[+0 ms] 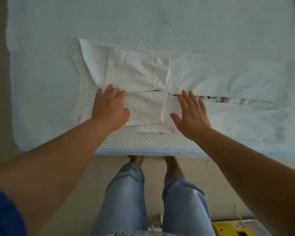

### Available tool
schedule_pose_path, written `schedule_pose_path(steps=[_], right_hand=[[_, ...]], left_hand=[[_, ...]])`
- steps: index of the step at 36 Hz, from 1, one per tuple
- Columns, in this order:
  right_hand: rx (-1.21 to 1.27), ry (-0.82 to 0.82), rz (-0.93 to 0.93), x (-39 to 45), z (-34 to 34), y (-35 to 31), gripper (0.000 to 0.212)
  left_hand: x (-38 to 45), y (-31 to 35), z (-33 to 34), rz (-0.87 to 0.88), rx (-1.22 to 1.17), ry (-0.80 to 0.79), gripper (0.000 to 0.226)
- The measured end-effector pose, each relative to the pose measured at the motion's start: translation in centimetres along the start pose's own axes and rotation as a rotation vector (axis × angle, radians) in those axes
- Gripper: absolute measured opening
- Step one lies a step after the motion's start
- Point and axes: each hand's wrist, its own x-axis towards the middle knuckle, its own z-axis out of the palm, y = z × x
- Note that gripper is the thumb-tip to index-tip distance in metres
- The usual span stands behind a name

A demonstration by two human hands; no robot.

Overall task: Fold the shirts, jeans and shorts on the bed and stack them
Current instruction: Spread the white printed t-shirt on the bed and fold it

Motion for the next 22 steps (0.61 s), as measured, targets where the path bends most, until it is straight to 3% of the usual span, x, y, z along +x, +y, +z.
schedule_pose_path(steps=[3,9,14,18,22], right_hand=[[0.130,0.046,0.138,-2.1,-0.3,2.7,0.065],[0.107,0.005,0.307,-5.1,1.6,12.5,0.068],[0.129,0.055,0.270,-5.8,2.5,21.0,0.060],[0.157,0.253,0.245,-6.2,1.9,25.6,0.048],[0.151,0.284,0.273,-5.9,0.9,29.6,0.048]], left_hand=[[0.3,4.0,-0.2,0.098,-0.072,-0.030,0.063],[2.5,13.0,2.1,0.233,-0.062,-0.053,0.064],[3.5,19.0,5.0,0.331,-0.050,0.043,0.042],[4.8,22.3,5.7,0.181,-0.012,0.197,0.027],[6.9,23.8,4.7,0.055,0.057,0.104,0.033]])
